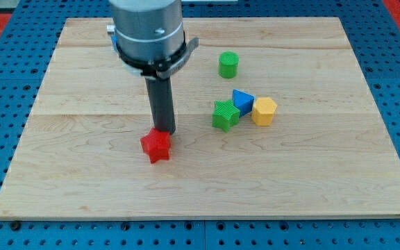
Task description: Nudge the group of blocks
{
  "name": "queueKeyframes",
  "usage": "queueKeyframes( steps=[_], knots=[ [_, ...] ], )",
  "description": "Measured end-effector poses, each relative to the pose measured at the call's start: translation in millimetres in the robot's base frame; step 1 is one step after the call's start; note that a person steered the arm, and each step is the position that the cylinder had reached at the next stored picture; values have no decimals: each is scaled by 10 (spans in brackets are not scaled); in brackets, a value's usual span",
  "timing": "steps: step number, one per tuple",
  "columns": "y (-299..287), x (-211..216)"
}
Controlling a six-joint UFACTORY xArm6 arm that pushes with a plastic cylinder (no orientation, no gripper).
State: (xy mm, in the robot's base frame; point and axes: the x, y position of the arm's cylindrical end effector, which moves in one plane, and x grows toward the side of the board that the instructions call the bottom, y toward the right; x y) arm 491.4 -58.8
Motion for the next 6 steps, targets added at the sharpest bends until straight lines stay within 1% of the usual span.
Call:
queueKeyframes(
  steps=[1, 2, 3, 4, 5, 6],
  knots=[
    [-64, -216],
    [-373, -60],
    [-34, 293],
    [67, 293],
    [195, 19],
    [1042, 19]
  ],
)
